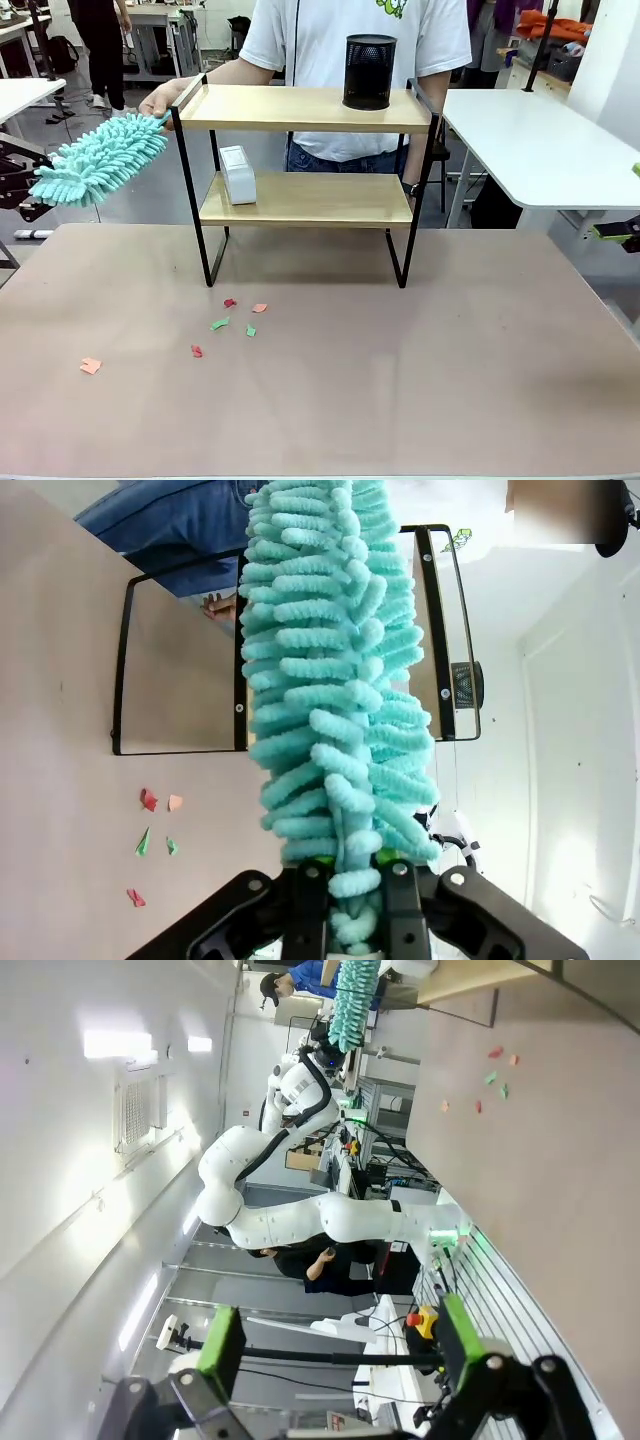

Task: Clean the shelf.
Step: Hand the Duster back to the human.

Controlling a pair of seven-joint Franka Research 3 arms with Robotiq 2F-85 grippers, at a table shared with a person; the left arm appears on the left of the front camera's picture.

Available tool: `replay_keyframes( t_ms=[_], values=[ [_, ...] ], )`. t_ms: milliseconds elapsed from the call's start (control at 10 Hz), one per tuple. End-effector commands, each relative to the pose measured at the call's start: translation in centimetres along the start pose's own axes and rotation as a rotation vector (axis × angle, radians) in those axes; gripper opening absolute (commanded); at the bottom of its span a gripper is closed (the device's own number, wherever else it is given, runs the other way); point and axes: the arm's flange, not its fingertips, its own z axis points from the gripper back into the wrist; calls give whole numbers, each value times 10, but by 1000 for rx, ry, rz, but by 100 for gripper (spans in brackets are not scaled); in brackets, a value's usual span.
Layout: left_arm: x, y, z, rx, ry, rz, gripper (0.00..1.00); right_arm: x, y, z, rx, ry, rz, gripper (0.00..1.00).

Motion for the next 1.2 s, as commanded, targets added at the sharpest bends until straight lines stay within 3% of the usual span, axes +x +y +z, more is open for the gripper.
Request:
replay_keyframes(
  t_ms=[0,300,400,500,600,700,800,1100],
  values=[
    [0,-6,0,9,6,8,0,0,0,3,-4,14,23,100],
    [0,-6,-2,7,16,7,0,0,0,3,-4,14,23,100],
    [0,-6,-2,13,27,-2,73,0,0,3,-4,14,23,100],
    [0,-6,-2,9,25,-7,73,0,0,3,-4,14,23,100],
    [0,-7,-2,9,30,-7,100,0,0,3,-4,14,23,100],
    [0,-8,-1,9,34,-8,77,0,0,3,-4,14,23,100],
    [0,-9,-1,-2,41,-13,100,0,0,3,-4,14,23,100],
    [-14,-32,4,-58,112,-66,100,0,0,3,-4,14,23,100]
  ],
)
